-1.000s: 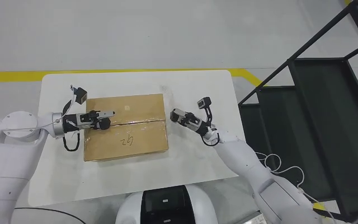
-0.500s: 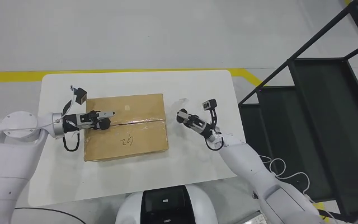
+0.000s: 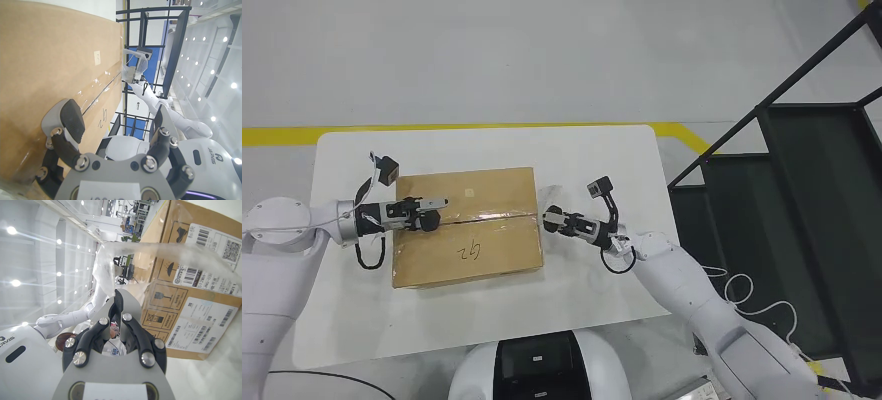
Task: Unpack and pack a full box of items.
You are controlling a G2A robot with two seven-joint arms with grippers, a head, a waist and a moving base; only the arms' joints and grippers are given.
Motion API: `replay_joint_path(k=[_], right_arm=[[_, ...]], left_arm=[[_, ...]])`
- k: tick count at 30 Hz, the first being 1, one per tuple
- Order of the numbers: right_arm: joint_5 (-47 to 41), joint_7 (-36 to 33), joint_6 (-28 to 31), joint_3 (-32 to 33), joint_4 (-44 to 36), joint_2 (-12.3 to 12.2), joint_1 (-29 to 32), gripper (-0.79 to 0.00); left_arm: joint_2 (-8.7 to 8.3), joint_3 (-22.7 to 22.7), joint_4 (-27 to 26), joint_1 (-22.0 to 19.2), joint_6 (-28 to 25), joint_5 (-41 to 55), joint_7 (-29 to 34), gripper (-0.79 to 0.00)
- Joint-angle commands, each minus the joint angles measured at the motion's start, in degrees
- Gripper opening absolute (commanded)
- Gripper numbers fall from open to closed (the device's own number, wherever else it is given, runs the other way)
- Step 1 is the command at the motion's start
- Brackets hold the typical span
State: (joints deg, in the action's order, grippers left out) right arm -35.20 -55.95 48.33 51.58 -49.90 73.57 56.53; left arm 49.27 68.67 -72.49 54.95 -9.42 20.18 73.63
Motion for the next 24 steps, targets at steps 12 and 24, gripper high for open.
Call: replay_joint_path(k=[12,24], right_arm=[[2.0,-0.9,-1.3,-1.3,1.7,1.2,-3.8,0.0],[4.6,0.3,-1.0,0.3,-0.1,1.0,-4.2,0.0]], left_arm=[[0.08,0.0,0.5,-0.1,-0.4,0.2,0.2,0.0],[0.1,0.1,0.4,-0.1,-0.3,0.3,0.2,0.0]])
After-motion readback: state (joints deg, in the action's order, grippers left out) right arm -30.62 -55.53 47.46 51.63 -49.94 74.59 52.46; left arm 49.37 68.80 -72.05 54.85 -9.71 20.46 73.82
